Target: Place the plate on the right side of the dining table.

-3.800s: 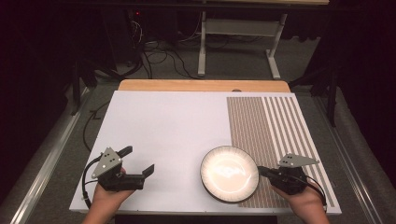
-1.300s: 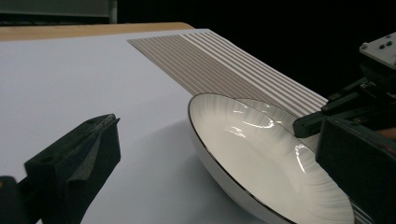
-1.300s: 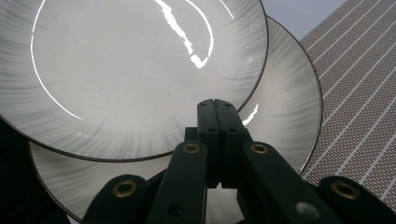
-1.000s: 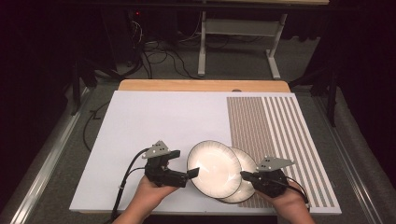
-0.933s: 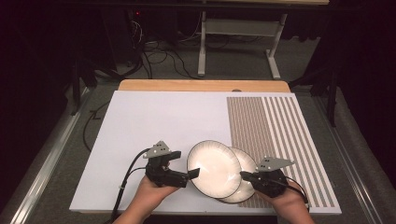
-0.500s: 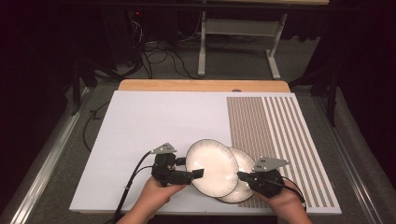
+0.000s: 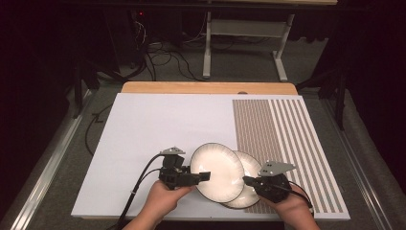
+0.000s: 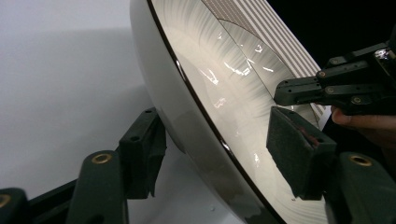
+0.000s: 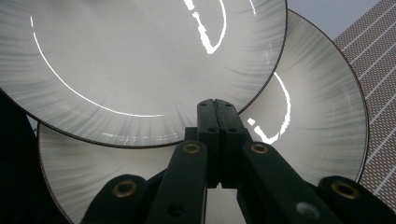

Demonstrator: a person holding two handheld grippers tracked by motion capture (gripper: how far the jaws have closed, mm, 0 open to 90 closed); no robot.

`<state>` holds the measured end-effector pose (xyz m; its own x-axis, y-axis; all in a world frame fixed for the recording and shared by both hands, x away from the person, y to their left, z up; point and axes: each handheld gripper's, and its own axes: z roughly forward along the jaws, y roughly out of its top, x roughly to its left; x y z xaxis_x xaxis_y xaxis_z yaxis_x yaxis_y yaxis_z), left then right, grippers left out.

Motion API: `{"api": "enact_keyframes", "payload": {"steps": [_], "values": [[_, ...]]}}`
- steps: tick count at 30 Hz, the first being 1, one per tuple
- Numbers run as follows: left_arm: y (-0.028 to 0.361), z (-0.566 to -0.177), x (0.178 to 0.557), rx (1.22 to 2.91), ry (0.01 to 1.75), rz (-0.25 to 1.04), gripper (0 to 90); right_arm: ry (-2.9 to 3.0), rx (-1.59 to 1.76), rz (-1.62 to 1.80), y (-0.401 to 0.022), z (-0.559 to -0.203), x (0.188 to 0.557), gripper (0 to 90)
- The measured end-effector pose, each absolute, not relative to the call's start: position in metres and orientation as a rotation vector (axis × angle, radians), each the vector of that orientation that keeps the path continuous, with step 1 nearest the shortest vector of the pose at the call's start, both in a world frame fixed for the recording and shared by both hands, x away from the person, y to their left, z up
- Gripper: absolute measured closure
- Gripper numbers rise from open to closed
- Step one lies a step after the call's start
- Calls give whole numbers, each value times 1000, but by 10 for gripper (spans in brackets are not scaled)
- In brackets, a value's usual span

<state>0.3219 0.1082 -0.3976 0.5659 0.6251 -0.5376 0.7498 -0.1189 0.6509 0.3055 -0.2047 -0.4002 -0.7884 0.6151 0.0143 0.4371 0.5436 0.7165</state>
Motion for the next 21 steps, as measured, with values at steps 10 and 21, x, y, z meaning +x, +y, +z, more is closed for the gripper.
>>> {"api": "enact_keyframes", "payload": {"steps": [10, 21], "values": [[110, -398, 323, 1801, 1170, -133, 534, 2543, 884, 1067, -204, -400, 305, 900], [108, -399, 323, 1801, 1207, -111, 581, 2534, 878, 1072, -204, -399, 303, 900]]}}
